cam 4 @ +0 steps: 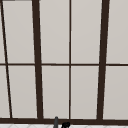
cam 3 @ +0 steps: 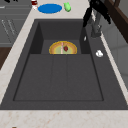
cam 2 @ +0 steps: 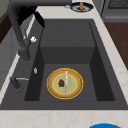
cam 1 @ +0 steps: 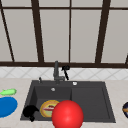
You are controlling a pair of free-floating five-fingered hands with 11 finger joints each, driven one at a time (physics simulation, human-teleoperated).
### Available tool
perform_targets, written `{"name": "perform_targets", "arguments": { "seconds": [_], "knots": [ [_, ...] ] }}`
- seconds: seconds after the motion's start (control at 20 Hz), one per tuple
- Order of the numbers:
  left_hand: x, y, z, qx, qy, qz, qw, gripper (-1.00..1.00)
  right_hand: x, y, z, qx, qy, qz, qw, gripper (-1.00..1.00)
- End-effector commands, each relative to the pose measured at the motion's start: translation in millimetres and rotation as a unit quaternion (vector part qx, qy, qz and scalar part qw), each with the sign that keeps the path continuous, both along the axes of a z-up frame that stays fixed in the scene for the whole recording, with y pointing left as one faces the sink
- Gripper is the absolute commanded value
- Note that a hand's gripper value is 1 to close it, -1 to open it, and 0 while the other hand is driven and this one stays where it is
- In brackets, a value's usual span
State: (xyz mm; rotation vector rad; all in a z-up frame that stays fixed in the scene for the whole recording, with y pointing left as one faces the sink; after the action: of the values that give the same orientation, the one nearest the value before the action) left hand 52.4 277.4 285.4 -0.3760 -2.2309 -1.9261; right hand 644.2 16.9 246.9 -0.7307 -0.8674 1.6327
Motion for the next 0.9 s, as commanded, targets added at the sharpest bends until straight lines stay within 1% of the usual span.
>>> {"name": "perform_targets", "arguments": {
  "seconds": [0.0, 0.15, 0.25, 0.35, 0.5, 0.65, 0.8, 0.85],
  "knots": [
    [0.0, 0, 0, 0.000, 0.000, 0.000, 1.0000, 0.00, 25, 0, -16, -0.010, 0.028, 0.014, 0.9995, -1.00],
    [0.0, 0, 0, 0.000, 0.000, 0.000, 1.0000, 0.00, 44, 1, -37, -0.009, 0.048, 0.016, 0.9987, -1.00],
    [0.0, 0, 0, 0.000, 0.000, 0.000, 1.0000, 0.00, 44, 3, -50, -0.021, 0.010, 0.015, 0.9996, -1.00],
    [0.0, 0, 0, 0.000, 0.000, 0.000, 1.0000, 0.00, 41, 4, -60, -0.026, -0.038, 0.014, 0.9988, -1.00],
    [0.0, 0, 0, 0.000, 0.000, 0.000, 1.0000, 0.00, 37, -3, -68, -0.016, -0.059, 0.028, 0.9977, -1.00],
    [0.0, 0, 0, 0.000, 0.000, 0.000, 1.0000, 0.00, 28, -9, -69, -0.002, -0.064, 0.043, 0.9970, -1.00],
    [0.0, 0, 0, 0.000, 0.000, 0.000, 1.0000, 0.00, 14, -16, -66, 0.004, -0.049, 0.056, 0.9972, -1.00],
    [0.0, 0, 0, 0.000, 0.000, 0.000, 1.0000, 0.00, 13, -17, -67, 0.005, -0.048, 0.059, 0.9971, 1.00]
  ]
}}
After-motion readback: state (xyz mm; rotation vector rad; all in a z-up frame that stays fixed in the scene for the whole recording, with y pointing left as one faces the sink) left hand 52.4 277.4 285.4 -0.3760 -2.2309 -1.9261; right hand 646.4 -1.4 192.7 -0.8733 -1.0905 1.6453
